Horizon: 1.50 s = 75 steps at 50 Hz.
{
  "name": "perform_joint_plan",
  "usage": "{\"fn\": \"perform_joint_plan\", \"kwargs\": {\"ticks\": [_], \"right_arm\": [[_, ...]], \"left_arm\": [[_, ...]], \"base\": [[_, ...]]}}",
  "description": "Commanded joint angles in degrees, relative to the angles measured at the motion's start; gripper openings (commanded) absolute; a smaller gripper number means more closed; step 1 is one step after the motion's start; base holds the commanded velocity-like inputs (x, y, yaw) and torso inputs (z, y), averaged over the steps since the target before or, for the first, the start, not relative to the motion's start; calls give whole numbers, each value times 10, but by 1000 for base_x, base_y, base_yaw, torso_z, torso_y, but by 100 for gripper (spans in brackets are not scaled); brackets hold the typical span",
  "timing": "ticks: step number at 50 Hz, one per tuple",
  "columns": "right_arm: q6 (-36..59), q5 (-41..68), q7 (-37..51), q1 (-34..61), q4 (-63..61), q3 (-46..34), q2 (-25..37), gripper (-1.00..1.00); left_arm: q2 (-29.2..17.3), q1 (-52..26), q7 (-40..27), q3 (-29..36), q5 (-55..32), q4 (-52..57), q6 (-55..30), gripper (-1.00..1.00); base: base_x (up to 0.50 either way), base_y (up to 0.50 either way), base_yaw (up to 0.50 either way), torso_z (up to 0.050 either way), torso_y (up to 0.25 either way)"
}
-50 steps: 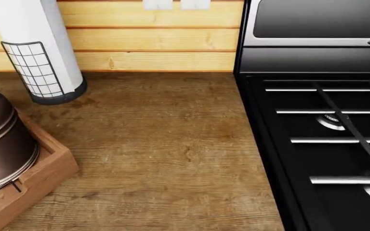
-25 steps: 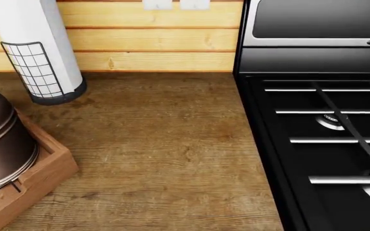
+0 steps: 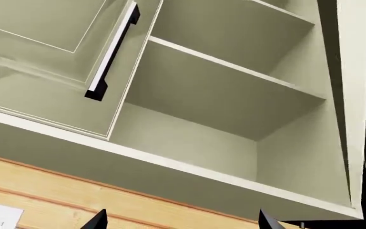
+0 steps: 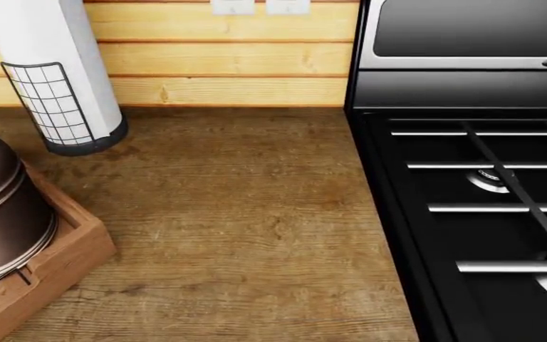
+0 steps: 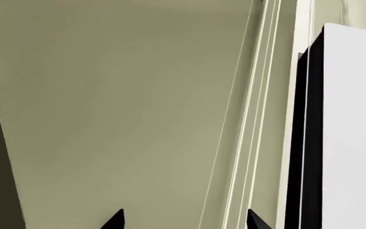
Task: Pick the kettle from the counter and place it on the tray. Then pick the mug from the cabinet and place it on the tray. Then close the cabinet doors.
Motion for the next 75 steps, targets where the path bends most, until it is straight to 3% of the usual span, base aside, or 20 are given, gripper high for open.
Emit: {"fn": "perform_joint_plan", "kwargs": {"ticks": [1, 21, 38, 54, 75], "right_arm": [[-44, 107, -55, -42, 118, -149, -23, 100], [-117, 32, -56, -69, 160, -355, -17, 100], [-138, -6, -51, -95, 172, -480, -27, 100], [-187, 83, 47, -56, 212, -695, -30, 100], [-155, -67, 1, -97, 185, -718, -30, 100]], "left_arm": [[18, 17, 15, -40, 1, -18, -34, 100], [46, 32, 34, -66, 16, -28, -72, 100], [64, 49, 50, -92, 19, -38, -96, 100], [70, 60, 62, -110, 24, -47, -107, 100], [77, 74, 75, -126, 28, -51, -113, 100]], "base": [[0, 0, 3, 0, 0], [4, 1, 1, 0, 0], [4, 0, 0, 0, 0], [3, 0, -1, 0, 0], [4, -2, -4, 0, 0]]}}
